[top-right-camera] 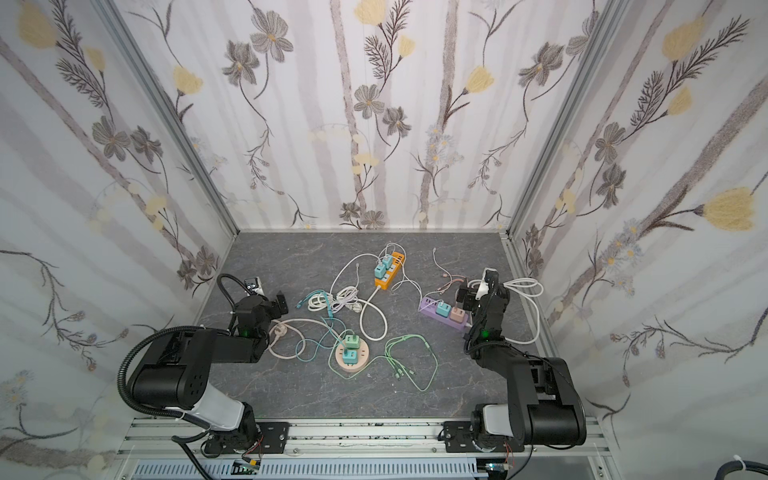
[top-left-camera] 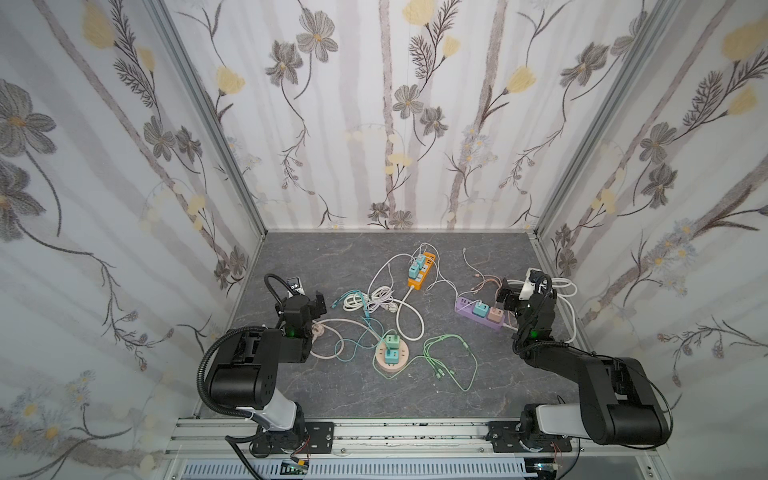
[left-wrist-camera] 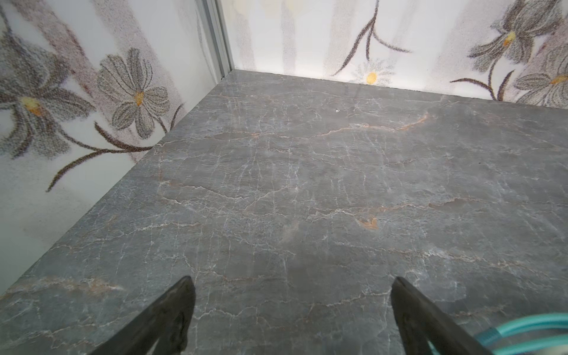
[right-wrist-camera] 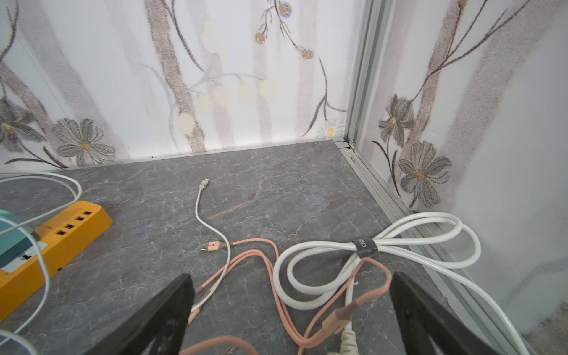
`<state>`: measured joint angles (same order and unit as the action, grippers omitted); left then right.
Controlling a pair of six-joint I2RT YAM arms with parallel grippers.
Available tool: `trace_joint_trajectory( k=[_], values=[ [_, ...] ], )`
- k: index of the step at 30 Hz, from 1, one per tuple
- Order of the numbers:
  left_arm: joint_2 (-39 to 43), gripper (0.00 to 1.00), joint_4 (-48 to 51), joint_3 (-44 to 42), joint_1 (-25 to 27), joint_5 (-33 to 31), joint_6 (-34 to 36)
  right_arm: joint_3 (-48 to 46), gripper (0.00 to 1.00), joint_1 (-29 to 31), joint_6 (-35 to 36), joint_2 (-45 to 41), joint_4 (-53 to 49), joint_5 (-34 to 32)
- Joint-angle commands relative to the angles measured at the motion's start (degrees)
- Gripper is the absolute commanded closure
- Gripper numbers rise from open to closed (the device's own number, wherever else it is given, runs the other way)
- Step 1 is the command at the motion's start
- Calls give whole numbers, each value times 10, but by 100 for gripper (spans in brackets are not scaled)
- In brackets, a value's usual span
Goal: Insert the plug
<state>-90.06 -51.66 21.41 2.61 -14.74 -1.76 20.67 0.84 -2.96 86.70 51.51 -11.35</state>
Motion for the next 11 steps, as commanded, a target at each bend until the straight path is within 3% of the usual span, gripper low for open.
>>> trace_joint_trajectory(
  k=[1,11],
  values=[
    [3,0,-19,1,-1,3,-6,-1,1,6,10,4,12,-5],
    [0,0,-25,0,-1,3,-5,5,1,0,8,3,-3,12]
  ],
)
